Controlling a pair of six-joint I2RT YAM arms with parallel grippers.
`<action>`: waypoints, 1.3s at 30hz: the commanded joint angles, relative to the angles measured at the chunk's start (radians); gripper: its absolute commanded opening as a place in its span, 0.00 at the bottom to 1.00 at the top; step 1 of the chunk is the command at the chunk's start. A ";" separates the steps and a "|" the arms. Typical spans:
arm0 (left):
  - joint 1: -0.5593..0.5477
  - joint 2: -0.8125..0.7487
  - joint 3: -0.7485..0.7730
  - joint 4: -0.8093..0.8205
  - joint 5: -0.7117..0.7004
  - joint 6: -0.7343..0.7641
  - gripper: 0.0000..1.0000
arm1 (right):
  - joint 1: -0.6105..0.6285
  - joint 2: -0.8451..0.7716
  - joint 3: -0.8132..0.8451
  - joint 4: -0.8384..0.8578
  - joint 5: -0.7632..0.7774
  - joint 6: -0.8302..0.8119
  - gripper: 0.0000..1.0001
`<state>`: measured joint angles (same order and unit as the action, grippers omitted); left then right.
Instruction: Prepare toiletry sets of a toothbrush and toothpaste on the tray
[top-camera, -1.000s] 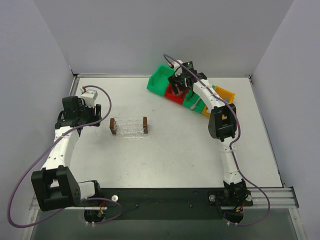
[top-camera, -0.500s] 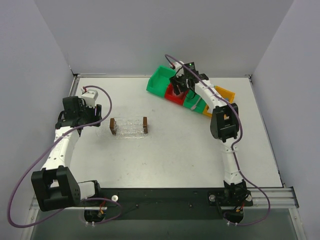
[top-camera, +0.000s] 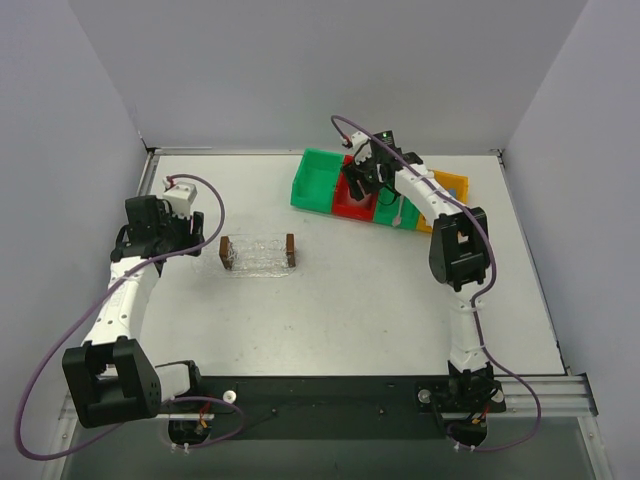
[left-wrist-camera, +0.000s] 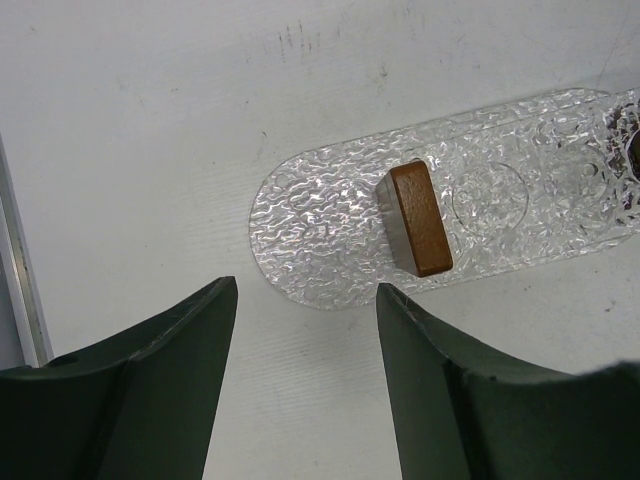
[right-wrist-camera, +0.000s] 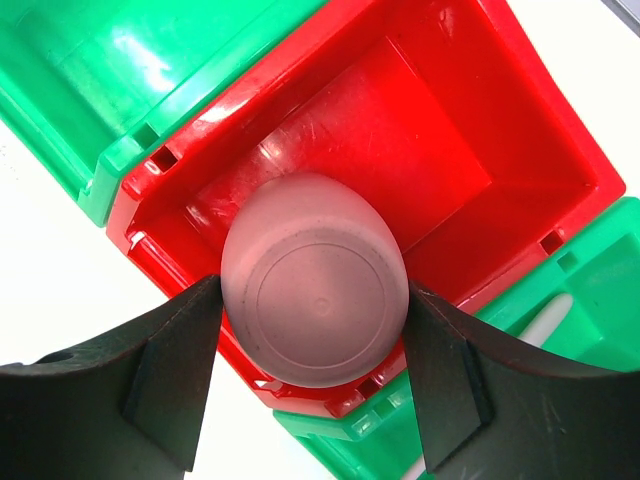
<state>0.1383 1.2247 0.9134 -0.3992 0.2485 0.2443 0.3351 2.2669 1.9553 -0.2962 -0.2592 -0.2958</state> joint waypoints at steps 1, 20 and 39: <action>-0.005 -0.025 -0.002 0.034 0.031 0.007 0.68 | 0.007 -0.064 -0.021 -0.054 -0.022 0.021 0.21; -0.088 -0.028 0.068 0.069 0.060 -0.045 0.68 | 0.028 -0.230 0.034 -0.070 0.094 0.066 0.21; -0.296 -0.071 0.121 0.385 0.365 -0.405 0.68 | -0.028 -0.541 -0.078 -0.149 -0.642 0.512 0.20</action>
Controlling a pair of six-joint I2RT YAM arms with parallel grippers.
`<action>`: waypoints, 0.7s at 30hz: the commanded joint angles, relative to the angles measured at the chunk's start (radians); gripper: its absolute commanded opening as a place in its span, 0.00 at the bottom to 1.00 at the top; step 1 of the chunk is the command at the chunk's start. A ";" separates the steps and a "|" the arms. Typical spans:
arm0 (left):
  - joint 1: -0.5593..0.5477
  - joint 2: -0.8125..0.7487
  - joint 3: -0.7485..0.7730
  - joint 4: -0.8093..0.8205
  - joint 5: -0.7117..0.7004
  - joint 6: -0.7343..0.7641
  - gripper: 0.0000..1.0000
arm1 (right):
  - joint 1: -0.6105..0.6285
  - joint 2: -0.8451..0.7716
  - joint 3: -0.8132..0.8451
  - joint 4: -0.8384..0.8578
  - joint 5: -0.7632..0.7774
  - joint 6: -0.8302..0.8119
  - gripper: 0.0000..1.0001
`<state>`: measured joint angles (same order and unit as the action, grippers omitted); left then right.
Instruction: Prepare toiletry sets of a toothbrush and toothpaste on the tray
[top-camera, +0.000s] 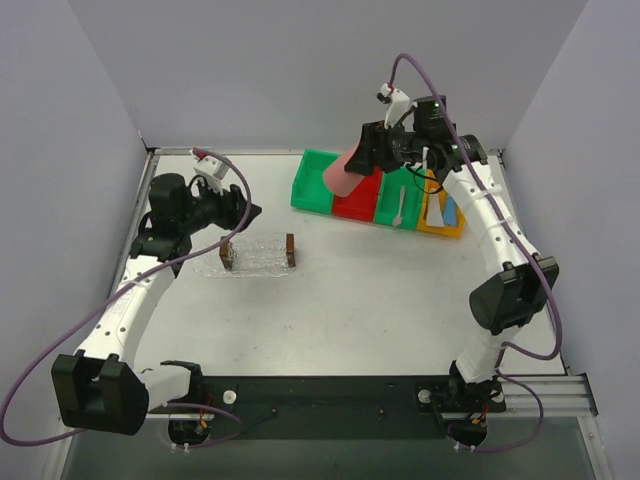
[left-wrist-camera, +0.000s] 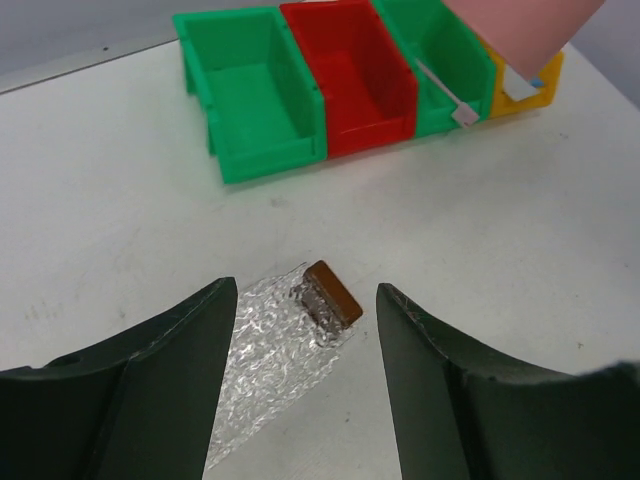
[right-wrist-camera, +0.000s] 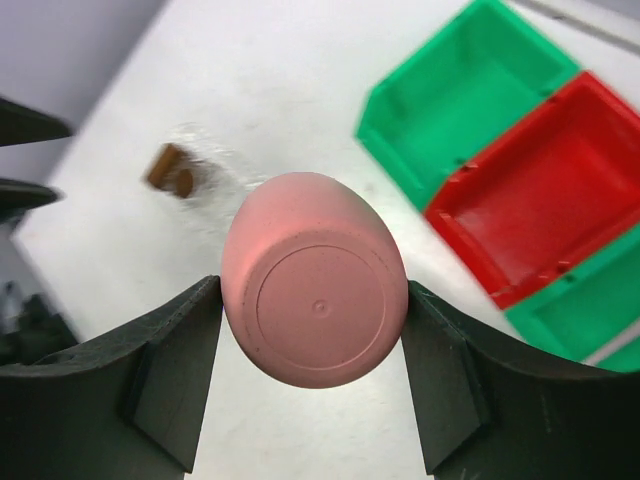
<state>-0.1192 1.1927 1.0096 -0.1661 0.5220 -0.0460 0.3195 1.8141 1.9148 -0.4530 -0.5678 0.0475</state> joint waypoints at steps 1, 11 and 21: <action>-0.046 -0.044 0.008 0.205 0.108 -0.133 0.68 | -0.014 -0.116 -0.089 0.072 -0.372 0.204 0.20; -0.160 -0.076 -0.068 0.413 0.131 -0.126 0.68 | -0.013 -0.179 -0.353 0.709 -0.684 0.779 0.20; -0.178 -0.056 -0.086 0.531 0.176 -0.193 0.69 | 0.003 -0.170 -0.427 0.953 -0.696 0.983 0.19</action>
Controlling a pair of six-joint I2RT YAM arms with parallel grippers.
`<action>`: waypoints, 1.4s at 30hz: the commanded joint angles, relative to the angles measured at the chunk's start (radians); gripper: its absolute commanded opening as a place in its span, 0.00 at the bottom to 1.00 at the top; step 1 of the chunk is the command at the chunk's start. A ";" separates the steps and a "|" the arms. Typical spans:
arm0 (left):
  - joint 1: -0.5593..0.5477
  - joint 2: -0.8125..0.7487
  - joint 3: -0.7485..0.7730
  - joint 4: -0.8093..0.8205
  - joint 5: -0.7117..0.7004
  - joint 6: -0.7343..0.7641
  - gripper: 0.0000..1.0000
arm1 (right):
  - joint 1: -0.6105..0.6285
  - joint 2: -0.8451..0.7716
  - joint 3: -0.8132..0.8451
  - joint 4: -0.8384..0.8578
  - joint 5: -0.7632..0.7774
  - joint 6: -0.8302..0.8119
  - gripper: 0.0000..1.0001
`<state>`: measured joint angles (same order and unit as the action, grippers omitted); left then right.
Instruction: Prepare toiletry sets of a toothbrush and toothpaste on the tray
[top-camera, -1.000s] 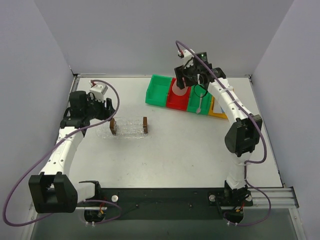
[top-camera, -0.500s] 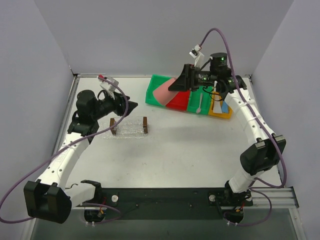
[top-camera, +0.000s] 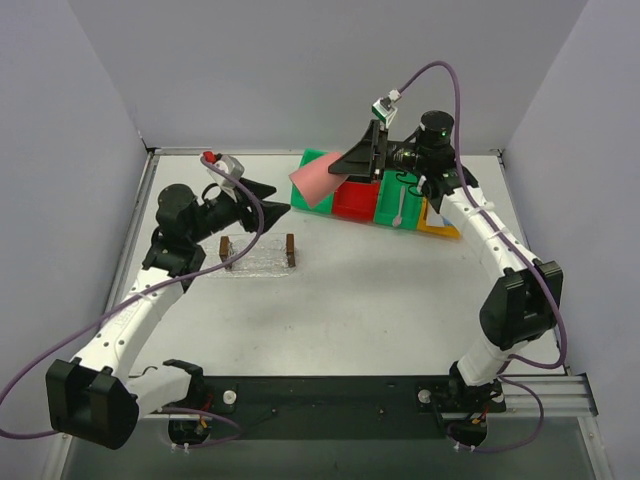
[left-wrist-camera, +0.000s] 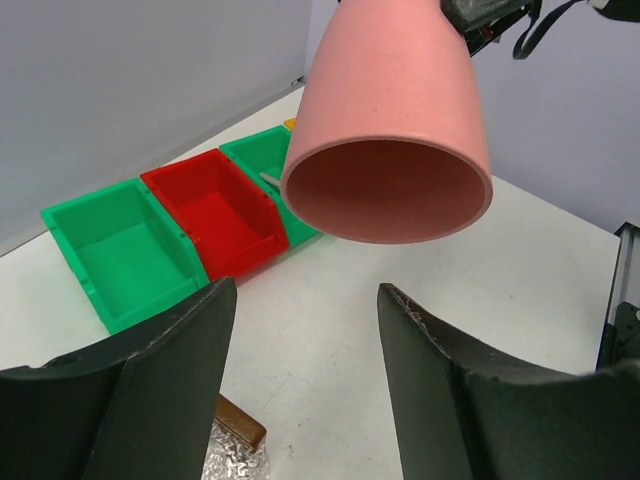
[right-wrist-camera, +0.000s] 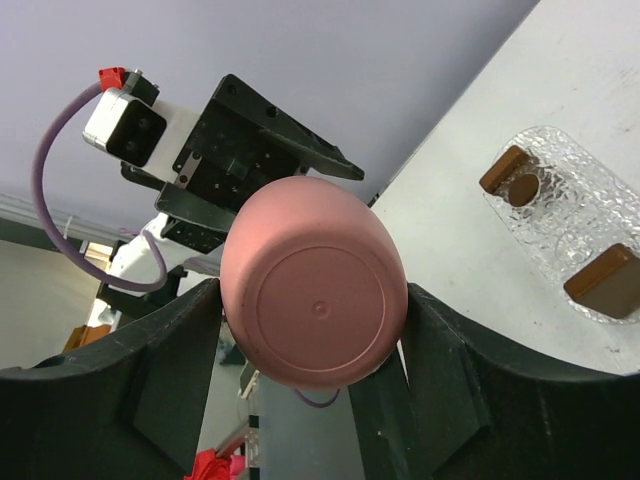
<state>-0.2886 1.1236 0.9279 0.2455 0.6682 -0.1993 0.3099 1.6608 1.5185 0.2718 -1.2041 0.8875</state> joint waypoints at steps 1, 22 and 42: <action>-0.009 0.016 -0.006 0.147 0.033 -0.051 0.69 | 0.014 -0.018 -0.043 0.250 -0.060 0.160 0.19; -0.024 0.085 -0.032 0.371 0.033 -0.250 0.52 | 0.049 -0.001 -0.155 0.586 -0.061 0.416 0.18; -0.024 0.108 -0.046 0.429 0.044 -0.353 0.13 | 0.066 -0.007 -0.169 0.596 -0.063 0.406 0.20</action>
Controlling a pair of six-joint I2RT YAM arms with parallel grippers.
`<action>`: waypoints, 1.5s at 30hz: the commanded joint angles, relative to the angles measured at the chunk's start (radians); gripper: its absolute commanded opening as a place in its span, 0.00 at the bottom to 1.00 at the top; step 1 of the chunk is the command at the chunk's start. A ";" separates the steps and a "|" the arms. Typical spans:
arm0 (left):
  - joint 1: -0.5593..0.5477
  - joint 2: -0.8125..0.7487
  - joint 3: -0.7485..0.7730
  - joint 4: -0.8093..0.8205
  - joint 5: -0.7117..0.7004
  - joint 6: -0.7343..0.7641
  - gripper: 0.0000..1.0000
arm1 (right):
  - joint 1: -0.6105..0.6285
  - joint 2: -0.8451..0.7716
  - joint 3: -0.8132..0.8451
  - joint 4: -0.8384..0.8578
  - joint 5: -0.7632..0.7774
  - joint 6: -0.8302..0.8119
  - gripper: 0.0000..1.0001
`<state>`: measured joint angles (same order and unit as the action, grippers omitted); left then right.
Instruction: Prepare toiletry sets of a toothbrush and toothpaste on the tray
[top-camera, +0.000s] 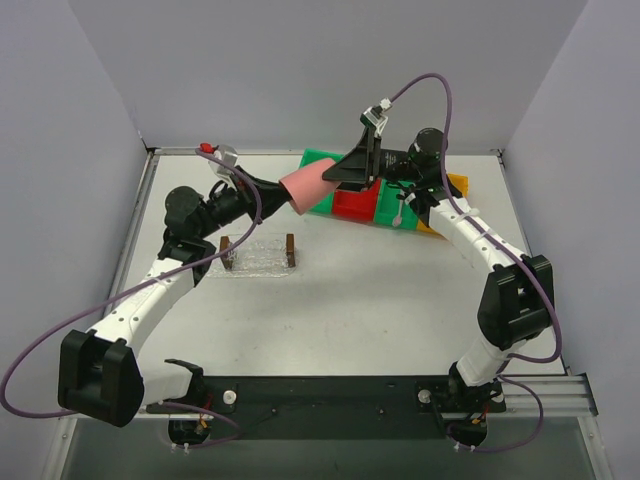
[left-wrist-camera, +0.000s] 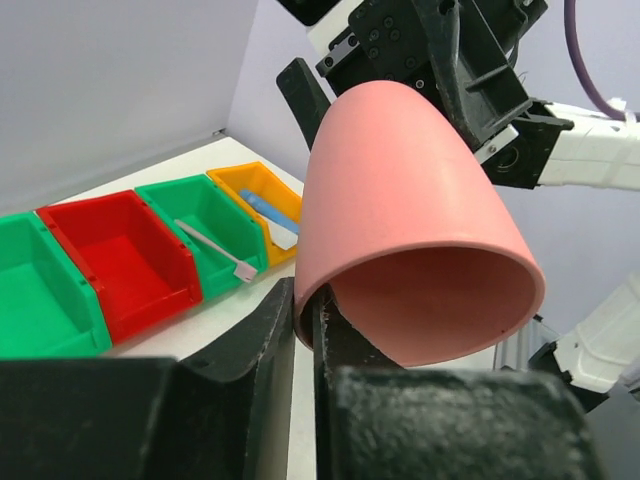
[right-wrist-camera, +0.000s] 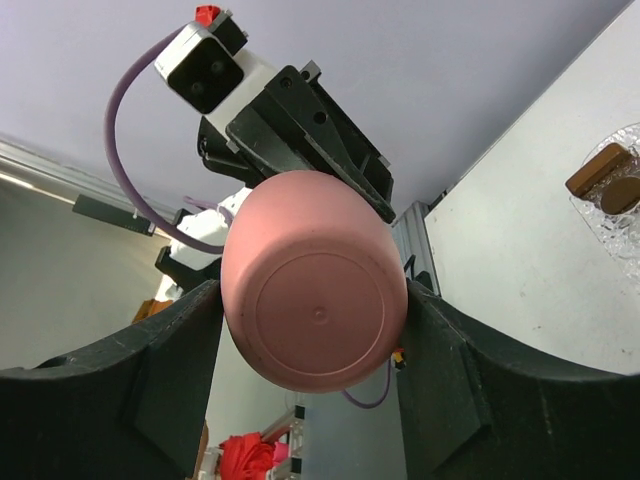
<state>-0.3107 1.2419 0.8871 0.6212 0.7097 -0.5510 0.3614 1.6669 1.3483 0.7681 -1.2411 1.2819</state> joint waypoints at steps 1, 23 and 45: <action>-0.002 -0.013 -0.005 0.054 -0.001 -0.004 0.10 | 0.014 -0.012 0.002 0.094 -0.027 0.007 0.21; 0.284 -0.154 0.224 -0.768 0.134 0.402 0.00 | -0.070 -0.144 0.001 -0.203 -0.032 -0.234 0.85; 0.449 0.172 0.785 -1.922 -0.466 1.272 0.00 | -0.095 -0.141 -0.008 -0.662 -0.029 -0.639 0.86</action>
<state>0.1116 1.3415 1.5837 -1.1530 0.3252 0.6270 0.2752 1.5402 1.3560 0.0879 -1.2388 0.6857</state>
